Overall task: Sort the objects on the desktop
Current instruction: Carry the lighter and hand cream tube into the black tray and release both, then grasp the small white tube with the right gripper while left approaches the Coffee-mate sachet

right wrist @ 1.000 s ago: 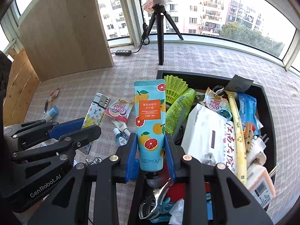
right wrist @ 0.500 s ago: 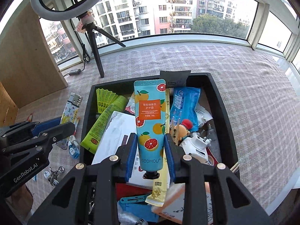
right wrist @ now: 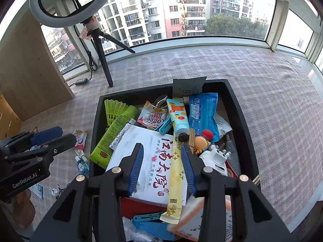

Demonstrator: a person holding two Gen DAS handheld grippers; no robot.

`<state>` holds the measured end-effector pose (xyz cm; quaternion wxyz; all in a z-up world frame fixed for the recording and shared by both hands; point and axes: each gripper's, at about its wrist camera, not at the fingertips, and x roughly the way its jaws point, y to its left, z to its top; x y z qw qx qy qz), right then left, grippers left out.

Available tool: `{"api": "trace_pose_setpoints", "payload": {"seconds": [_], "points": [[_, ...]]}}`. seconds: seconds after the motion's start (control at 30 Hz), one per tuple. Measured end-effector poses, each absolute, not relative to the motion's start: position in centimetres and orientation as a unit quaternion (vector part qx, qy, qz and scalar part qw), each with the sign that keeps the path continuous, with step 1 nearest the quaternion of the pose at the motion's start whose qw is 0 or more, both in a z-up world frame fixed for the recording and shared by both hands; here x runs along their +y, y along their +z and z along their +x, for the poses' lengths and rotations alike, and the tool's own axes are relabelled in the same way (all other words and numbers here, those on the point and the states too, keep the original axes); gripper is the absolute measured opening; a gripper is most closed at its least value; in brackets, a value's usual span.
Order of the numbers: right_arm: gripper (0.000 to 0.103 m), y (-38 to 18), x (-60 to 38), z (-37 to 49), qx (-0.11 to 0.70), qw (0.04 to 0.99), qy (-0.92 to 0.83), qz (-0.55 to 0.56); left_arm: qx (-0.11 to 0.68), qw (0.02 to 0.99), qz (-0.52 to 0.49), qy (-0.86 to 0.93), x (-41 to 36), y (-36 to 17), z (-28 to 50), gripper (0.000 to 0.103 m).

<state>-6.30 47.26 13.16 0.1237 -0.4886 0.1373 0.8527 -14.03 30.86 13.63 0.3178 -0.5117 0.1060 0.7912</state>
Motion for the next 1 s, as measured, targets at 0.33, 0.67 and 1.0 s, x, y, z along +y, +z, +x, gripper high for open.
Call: {"api": "trace_pose_setpoints", "payload": {"seconds": [0.33, 0.67, 1.0], "points": [[0.038, 12.9, 42.1, -7.4, 0.121, 0.065, 0.856, -0.499, 0.098, 0.259, -0.506, 0.817, 22.5, 14.2, -15.3, 0.042], [0.038, 11.2, 35.1, -9.9, 0.081, -0.019, 0.845, -0.528, 0.085, 0.205, -0.526, 0.821, 15.0, 11.5, -15.6, 0.042], [0.035, 7.4, 31.5, -14.2, 0.067, -0.064, 0.814, -0.574, 0.05, 0.203, -0.565, 0.798, 15.4, 7.5, -18.0, 0.04]]}}
